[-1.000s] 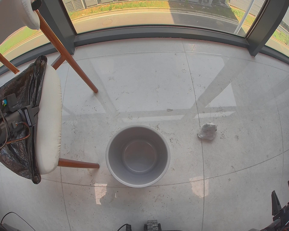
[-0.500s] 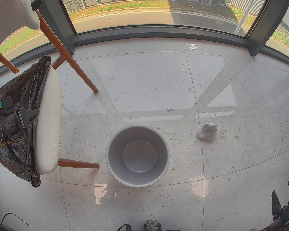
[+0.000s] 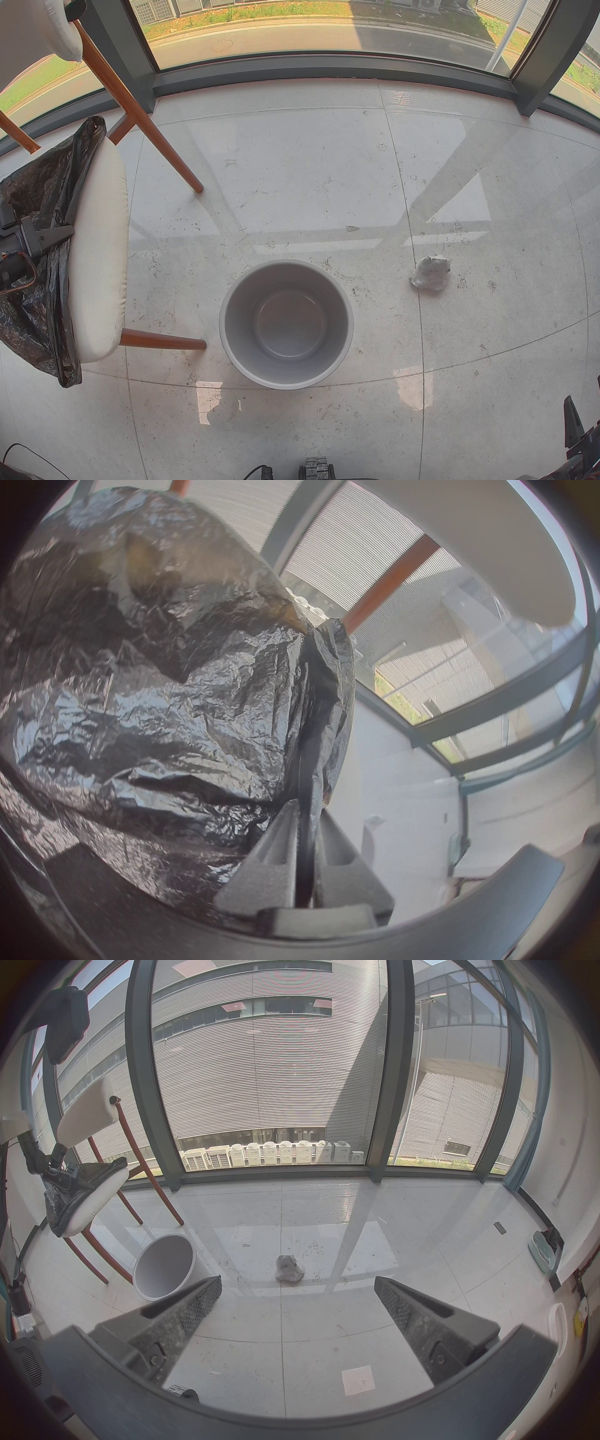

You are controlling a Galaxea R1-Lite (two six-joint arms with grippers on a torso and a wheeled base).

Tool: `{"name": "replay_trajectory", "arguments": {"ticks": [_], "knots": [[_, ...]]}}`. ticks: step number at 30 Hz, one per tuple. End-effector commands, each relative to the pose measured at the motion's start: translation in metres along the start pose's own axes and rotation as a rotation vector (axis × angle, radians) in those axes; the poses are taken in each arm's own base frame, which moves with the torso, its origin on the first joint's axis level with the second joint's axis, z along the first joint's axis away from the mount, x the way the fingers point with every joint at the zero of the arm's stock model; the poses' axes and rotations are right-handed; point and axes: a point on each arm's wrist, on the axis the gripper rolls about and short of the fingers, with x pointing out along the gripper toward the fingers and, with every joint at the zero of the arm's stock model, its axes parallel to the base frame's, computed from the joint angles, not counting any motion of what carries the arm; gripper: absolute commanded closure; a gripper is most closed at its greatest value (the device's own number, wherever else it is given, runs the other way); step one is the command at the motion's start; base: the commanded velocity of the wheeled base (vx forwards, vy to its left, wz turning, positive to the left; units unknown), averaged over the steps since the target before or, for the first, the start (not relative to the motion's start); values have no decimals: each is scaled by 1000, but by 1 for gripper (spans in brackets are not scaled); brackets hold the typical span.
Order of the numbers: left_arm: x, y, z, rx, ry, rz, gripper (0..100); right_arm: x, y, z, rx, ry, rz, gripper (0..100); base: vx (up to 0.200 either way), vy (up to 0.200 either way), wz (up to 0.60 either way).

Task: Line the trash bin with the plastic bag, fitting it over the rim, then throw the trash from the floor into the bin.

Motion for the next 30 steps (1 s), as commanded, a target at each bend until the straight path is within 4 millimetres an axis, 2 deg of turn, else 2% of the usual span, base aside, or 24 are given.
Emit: {"name": "replay_trajectory", "arguments": {"ticks": [1,6,14,21,25,28,29,30], "knots": [[-8,-13,10,-55,-24,-61,100,0,0,-5,-2,2,4,0,0,0,0],[-13,-21,15,-118,-17,-116,100,0,0,-5,-3,2,6,0,0,0,0],[-27,-49,16,-188,-6,-219,100,0,0,-5,-2,1,6,0,0,0,0],[-25,-57,13,-187,20,-258,100,0,0,-5,-5,2,3,0,0,0,0],[-31,-78,8,-200,53,-332,100,0,0,-5,0,-4,-8,0,0,0,0],[-34,-92,7,-243,78,-385,100,-6,1,18,22,-108,19,0,0,0,0],[-41,-105,5,-272,98,-433,100,-11,1,44,69,-148,64,0,0,0,0],[-44,-113,4,-282,111,-463,100,-7,1,52,108,-109,86,0,0,0,0]]}}
